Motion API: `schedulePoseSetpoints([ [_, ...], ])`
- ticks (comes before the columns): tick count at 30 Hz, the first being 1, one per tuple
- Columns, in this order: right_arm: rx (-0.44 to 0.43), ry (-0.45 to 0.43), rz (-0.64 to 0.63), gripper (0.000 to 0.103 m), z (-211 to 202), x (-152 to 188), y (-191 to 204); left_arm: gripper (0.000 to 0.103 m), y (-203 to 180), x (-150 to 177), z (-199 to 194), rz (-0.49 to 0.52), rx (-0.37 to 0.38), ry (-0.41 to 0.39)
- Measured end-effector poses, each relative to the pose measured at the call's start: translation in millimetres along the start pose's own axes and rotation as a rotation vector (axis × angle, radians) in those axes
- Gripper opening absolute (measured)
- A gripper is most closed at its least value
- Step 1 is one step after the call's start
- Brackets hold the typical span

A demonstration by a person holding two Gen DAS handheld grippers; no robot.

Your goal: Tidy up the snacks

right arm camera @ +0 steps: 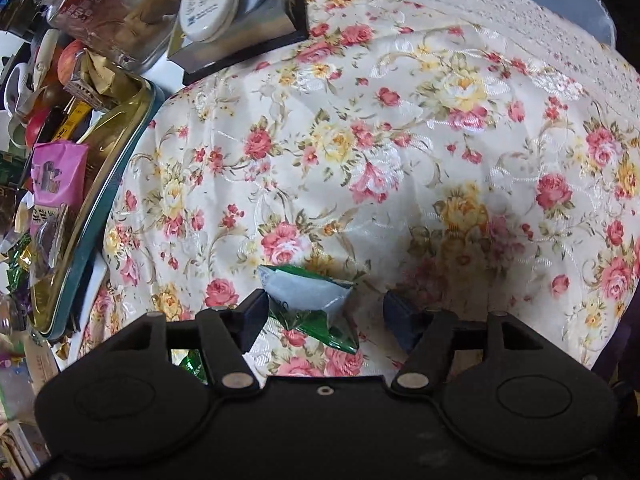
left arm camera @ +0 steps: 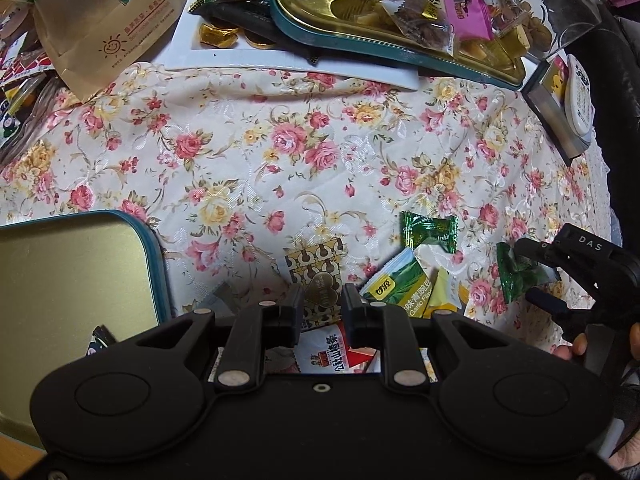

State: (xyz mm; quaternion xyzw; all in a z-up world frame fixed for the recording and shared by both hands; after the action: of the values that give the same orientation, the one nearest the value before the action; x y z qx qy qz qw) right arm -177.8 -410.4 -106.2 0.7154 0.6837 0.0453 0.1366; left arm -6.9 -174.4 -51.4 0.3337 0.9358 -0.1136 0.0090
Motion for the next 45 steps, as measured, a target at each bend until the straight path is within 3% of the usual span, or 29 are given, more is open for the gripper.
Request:
schedulePoseSetpoints([
  [2, 0.001, -0.022, -0.030, 0.067, 1.2, 1.0, 5.6, 0.029, 0.3, -0.2, -1.2, 0.006, 0.008, -0.004],
  [6, 0.029, -0.050, -0.182, 0.042, 0.4, 9.9, 22.3, 0.029, 5.4, -1.0, -1.2, -0.003, 0.011, -0.012],
  [12, 0.026, -0.062, -0.252, 0.039, -3.1, 15.4, 28.6, 0.029, 10.3, -2.6, 6.2, -0.043, 0.030, -0.005],
  [16, 0.000, -0.054, -0.249, 0.037, -7.4, 15.2, 28.1, 0.029, 5.2, -2.7, 15.6, -0.035, -0.030, -0.010],
  [20, -0.027, -0.044, -0.259, 0.037, -13.6, 17.6, 28.6, 0.029, -0.6, -2.3, 25.6, -0.017, -0.078, 0.001],
  [29, -0.046, -0.012, -0.206, 0.038, -14.5, 14.2, 18.0, 0.030, -15.0, -5.2, 38.5, -0.005, -0.093, 0.019],
  [34, -0.028, -0.007, -0.188, 0.047, -12.1, 13.5, 16.5, 0.043, -26.7, -2.4, 40.6, 0.018, -0.107, -0.003],
  [40, -0.006, 0.013, -0.173, 0.054, -2.8, 16.3, 17.4, 0.050, -42.9, 4.1, 45.2, 0.081, -0.153, -0.026],
  [45, 0.013, 0.004, -0.214, 0.055, 1.2, 22.1, 21.9, 0.050, -44.2, 5.2, 46.0, 0.092, -0.160, -0.026],
])
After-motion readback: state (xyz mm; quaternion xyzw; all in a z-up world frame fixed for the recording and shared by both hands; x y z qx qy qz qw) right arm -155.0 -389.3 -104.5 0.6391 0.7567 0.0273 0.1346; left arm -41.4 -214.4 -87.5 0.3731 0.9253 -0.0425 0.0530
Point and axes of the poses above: each gripper's, at about its wrist camera, not at the fingertips, and z roughly the way its jaws point, y to its left, x to its underside, the point moved 2 cm from there along z, roughly the way its jaws point
